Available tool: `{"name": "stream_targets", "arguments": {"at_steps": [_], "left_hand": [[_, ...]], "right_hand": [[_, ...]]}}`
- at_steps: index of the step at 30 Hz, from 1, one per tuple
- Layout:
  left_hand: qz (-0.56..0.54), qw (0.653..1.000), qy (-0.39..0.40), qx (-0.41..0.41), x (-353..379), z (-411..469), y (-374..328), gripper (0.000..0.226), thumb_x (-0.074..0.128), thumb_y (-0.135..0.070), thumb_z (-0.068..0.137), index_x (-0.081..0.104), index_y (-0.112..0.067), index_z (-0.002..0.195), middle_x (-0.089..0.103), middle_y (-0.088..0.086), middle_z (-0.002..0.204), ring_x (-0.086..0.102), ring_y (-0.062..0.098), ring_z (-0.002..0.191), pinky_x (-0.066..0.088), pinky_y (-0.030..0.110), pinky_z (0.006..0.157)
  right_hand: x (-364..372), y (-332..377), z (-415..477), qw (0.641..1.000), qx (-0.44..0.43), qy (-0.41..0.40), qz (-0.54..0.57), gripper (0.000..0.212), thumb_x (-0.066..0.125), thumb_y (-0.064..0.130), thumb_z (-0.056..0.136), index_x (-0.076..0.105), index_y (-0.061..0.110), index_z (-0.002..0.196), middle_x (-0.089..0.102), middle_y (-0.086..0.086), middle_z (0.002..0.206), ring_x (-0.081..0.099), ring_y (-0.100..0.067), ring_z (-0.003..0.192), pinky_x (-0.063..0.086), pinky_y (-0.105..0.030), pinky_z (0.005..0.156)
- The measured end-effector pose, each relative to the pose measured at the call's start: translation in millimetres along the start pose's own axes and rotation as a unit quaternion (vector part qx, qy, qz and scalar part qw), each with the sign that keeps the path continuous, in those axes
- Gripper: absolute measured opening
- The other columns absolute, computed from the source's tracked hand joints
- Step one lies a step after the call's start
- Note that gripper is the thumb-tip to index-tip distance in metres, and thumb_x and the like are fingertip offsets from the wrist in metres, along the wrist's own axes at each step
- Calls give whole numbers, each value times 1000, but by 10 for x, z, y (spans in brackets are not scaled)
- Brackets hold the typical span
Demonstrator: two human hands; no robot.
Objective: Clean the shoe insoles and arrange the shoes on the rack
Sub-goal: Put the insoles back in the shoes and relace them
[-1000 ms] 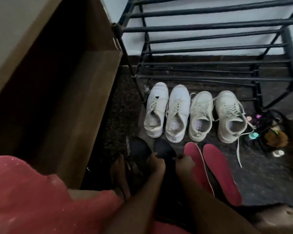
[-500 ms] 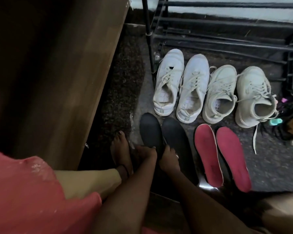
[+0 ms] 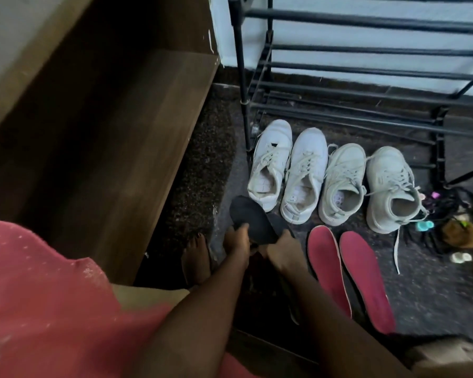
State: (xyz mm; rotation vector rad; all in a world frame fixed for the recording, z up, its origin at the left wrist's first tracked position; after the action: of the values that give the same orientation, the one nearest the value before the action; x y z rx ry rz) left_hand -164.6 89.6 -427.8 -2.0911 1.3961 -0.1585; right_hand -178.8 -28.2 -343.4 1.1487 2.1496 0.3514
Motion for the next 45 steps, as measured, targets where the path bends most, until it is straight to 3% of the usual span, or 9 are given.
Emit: {"name": "stream_targets", "arguments": {"at_steps": [5, 8, 13, 21, 28, 31, 36, 42, 45], "left_hand": [[-141, 990, 31, 10, 181, -80, -487, 41, 44, -47, 95, 56, -16, 119, 62, 6, 111, 62, 30, 95, 49, 30, 57], [1, 994, -2, 106, 273, -43, -792, 27, 38, -33, 100, 55, -14, 108, 64, 13, 89, 61, 29, 72, 49, 33, 61], [318, 930, -44, 178, 430, 177, -1055, 38, 54, -19, 91, 54, -3, 126, 56, 20, 129, 52, 35, 119, 41, 35, 97], [427, 884, -30, 189, 565, 207, -1052, 36, 54, -16, 92, 55, -5, 127, 54, 19, 132, 52, 34, 121, 43, 33, 95], [422, 900, 36, 99, 482, 84, -724, 40, 57, -17, 88, 55, 2, 123, 58, 18, 126, 58, 32, 114, 51, 37, 95], [423, 894, -39, 141, 448, 89, -811, 40, 59, -18, 88, 56, 1, 123, 58, 19, 126, 57, 34, 115, 48, 36, 92], [524, 767, -7, 372, 681, 105, -1195, 64, 68, -19, 80, 40, -14, 138, 39, 15, 141, 40, 33, 129, 39, 40, 103], [720, 556, 139, 392, 1036, 374, -1155, 85, 67, -27, 79, 19, -28, 148, -7, 5, 159, -8, 33, 145, 20, 51, 115], [733, 542, 130, 390, 1077, 432, -1072, 75, 60, -21, 88, 18, -29, 149, -14, 6, 158, -11, 33, 145, 22, 54, 112]], "right_hand": [[-554, 190, -84, 996, -76, 26, -50, 59, 56, 39, 52, 60, 22, 109, 67, -4, 98, 57, -19, 79, 41, -25, 57], [-825, 202, -3, 997, -81, -4, 16, 60, 70, 43, 54, 64, 16, 107, 68, -3, 97, 63, -21, 87, 51, -30, 68], [-1035, 116, 135, 995, -79, -58, 34, 46, 76, 39, 71, 66, 11, 105, 67, -4, 93, 62, -18, 81, 40, -22, 52], [-1080, 153, 177, 996, -64, -33, -52, 35, 66, 34, 75, 58, 4, 60, 49, -4, 55, 48, -18, 52, 32, -26, 46], [-1202, 300, -10, 990, -19, 44, -135, 23, 67, 26, 77, 59, 5, 78, 56, -9, 79, 51, -21, 65, 34, -26, 50], [-1187, 343, -103, 987, -7, 42, -155, 25, 66, 28, 77, 56, 5, 75, 58, -13, 86, 54, -25, 74, 36, -26, 53], [-873, 371, -68, 988, 1, 8, -157, 63, 61, 56, 77, 56, 6, 114, 60, -14, 115, 59, -30, 104, 43, -33, 78], [-647, 466, -108, 975, 5, -4, -224, 53, 71, 39, 79, 56, 12, 122, 57, -4, 125, 56, -24, 116, 45, -31, 86], [-612, 468, -62, 969, 2, -7, -245, 43, 66, 26, 85, 55, 12, 124, 57, -4, 127, 56, -23, 117, 46, -31, 86]]}}
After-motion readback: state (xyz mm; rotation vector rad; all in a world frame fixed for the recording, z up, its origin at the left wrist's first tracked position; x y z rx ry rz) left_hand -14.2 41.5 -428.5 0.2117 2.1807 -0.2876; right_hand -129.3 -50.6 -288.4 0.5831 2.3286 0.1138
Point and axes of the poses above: each hand's wrist, its own z-axis towards the middle knuckle, its own x-axis out of the palm, y = z × x, the point moved 3 cm from there along z, towards the middle knuckle
